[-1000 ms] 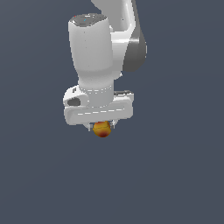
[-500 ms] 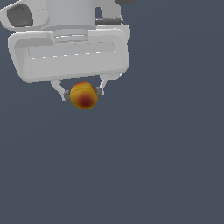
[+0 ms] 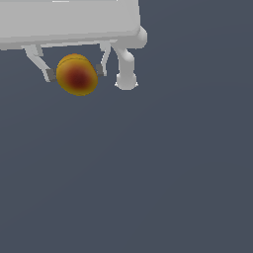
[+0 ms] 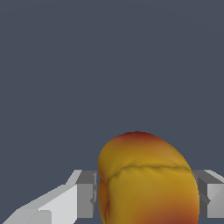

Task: Pick up the object and move it to a goal position.

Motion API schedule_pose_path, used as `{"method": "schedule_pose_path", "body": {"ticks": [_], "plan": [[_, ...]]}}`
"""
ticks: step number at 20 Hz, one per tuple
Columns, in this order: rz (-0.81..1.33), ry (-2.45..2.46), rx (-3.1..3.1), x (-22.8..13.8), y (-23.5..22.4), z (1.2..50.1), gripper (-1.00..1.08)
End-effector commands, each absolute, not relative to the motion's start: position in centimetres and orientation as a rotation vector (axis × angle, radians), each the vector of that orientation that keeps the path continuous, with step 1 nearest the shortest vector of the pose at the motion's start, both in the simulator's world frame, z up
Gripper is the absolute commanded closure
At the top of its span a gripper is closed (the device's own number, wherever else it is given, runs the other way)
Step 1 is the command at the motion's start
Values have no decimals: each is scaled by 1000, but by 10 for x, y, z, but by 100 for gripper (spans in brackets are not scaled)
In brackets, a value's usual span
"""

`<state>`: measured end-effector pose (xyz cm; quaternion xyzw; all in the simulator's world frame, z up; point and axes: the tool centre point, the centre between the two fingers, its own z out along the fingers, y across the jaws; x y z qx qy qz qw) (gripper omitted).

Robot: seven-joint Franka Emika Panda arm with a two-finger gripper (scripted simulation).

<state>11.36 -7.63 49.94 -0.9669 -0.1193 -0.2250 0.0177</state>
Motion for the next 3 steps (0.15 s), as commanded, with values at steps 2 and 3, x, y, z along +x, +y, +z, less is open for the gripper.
{"method": "schedule_pose_path", "body": {"ticks": [2,3], "plan": [[-706,-374,-3001,114,-77,504,108],[-705,-373,-3001,114,-77,504,108]]}}
